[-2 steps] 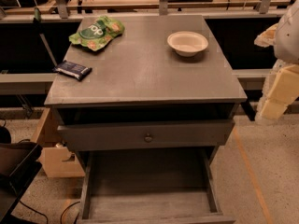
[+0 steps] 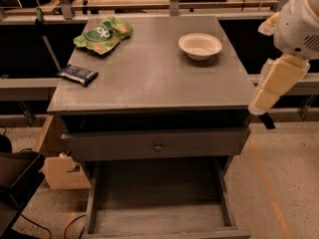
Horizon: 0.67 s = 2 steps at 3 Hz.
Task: Place rxbar blueberry into middle drawer
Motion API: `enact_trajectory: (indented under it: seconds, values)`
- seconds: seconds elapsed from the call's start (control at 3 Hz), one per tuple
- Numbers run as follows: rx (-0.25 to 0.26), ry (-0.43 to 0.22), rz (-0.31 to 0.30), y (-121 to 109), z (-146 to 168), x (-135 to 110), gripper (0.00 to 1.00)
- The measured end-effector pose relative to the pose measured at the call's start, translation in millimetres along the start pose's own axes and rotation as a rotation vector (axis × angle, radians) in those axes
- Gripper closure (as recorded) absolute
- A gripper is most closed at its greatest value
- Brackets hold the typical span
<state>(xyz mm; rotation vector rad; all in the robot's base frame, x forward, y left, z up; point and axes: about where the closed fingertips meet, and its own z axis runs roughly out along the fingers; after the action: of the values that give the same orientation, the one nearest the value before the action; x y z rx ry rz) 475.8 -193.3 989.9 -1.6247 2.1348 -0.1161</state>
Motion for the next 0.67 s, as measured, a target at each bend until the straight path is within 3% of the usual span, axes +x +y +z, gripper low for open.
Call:
enact_trajectory:
  seconds: [0.33, 0.67]
  values:
    - [0.062, -0.192, 0.053, -47.6, 18.7, -43.7, 0.00]
    - [0.054, -0.464, 0.090, -85.1, 56.4, -100.3, 0.00]
